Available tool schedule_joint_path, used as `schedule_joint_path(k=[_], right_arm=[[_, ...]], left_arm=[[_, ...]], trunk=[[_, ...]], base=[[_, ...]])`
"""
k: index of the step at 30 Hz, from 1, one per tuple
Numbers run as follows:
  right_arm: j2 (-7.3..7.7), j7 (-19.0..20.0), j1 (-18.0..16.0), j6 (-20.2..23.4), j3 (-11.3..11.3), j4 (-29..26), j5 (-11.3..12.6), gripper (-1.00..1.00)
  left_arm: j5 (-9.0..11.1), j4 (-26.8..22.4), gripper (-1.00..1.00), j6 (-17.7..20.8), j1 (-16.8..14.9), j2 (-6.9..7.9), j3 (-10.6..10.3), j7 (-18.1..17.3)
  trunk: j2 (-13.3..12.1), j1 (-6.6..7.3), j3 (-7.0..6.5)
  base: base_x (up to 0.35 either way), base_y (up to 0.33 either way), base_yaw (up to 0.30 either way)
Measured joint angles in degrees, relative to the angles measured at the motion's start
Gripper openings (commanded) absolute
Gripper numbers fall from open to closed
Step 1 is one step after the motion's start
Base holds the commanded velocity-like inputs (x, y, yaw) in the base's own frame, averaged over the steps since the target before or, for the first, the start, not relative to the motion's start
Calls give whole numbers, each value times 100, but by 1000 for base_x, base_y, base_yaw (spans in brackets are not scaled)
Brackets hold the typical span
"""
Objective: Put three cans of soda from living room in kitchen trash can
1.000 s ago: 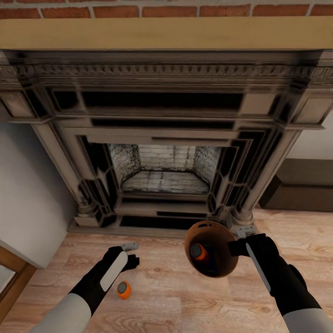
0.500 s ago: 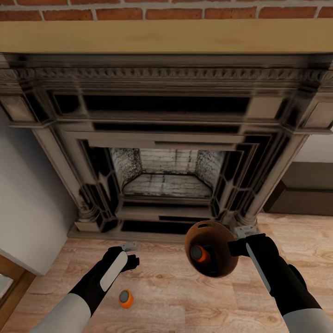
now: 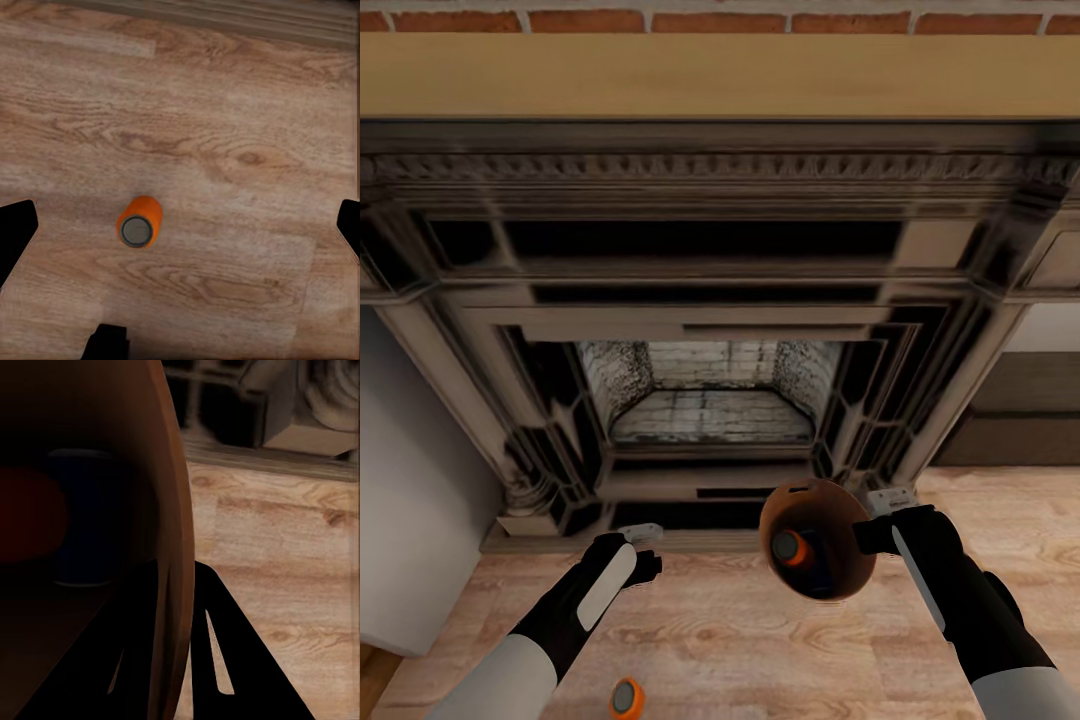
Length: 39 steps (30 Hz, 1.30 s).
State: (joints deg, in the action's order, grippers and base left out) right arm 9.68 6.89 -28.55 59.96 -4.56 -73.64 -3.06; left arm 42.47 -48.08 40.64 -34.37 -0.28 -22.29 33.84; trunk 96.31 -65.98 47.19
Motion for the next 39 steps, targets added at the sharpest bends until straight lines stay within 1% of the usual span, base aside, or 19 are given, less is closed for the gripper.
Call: schedule_joint_path(k=[3,7,9,14,19,23,27,30,35,39], right_arm=[[0,5,1,2,-1,0,51,-100],[0,1,1,0,0,0,14,-100],[0,0,1,0,0,-1,2,-100],[0,5,1,2,-1,0,55,-100],[7,-1,1,0,-6,0,-11,-100],[8,8,1,3,-11,0,102,-100],[9,0,1,0,-9,0,7,-100],[7,1,1,1,-9,0,18,-100],[1,6,1,2,-10,1,79,-100],[0,2,0,1,-3,6,42,-100]], left_arm=[[4,0,100,-2,0,-3,3,0],[6,0,100,-7,0,-6,11,6],[10,-3,100,-8,0,-7,12,8],[15,-1,100,-10,0,-12,14,9],[11,0,100,-9,0,-15,14,9],[15,-1,100,-11,0,-16,15,9],[16,0,100,-11,0,-16,18,9],[16,0,100,-10,0,-16,18,9],[16,-3,100,-9,0,-18,20,9],[16,-4,100,-7,0,-17,20,9]], trunk=[[0,0,-2],[0,0,-5],[0,0,-6],[0,0,-7],[0,0,-7],[0,0,-8],[0,0,-8],[0,0,-8],[0,0,-26],[0,0,-48]], base=[[294,6,-17],[209,2,-6],[116,1,-2],[50,2,-1],[96,103,0],[94,50,0],[76,16,0],[34,42,-15],[11,112,-130],[3,107,-212]])
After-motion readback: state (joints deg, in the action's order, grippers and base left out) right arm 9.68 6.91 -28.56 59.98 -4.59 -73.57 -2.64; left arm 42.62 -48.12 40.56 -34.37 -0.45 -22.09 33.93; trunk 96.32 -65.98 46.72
